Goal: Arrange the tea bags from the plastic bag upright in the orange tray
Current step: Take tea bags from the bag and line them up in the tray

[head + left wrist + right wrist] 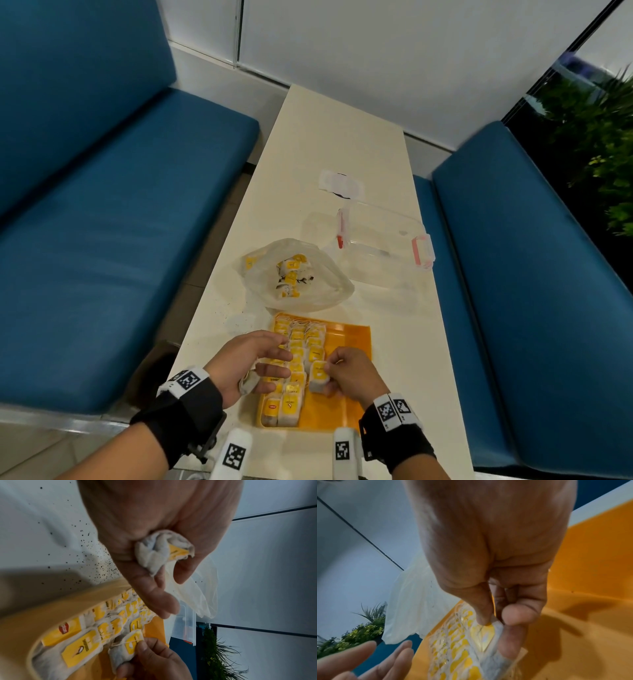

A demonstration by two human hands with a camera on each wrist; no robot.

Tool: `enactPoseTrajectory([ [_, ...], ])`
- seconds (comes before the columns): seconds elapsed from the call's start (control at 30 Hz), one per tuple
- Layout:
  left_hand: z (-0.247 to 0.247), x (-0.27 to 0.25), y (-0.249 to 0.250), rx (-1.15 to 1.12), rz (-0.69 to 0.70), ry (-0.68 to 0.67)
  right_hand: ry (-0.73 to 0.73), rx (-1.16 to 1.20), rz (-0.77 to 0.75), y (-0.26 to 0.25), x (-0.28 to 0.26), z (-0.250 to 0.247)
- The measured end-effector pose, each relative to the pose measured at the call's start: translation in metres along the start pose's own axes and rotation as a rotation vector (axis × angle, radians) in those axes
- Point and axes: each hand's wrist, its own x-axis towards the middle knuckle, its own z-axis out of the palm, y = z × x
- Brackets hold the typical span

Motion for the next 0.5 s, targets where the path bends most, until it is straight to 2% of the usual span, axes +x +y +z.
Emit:
enactPoseTrajectory([
  [0.13, 0.000, 0.000, 0.000, -0.009, -0.006, 0.005, -0.017, 0.024, 0.028, 0.002, 0.006, 0.009],
  [0.5, 0.000, 0.000, 0.002, -0.066, -0.057, 0.027, 0.132, 0.137, 0.056, -0.007, 0.017, 0.020],
])
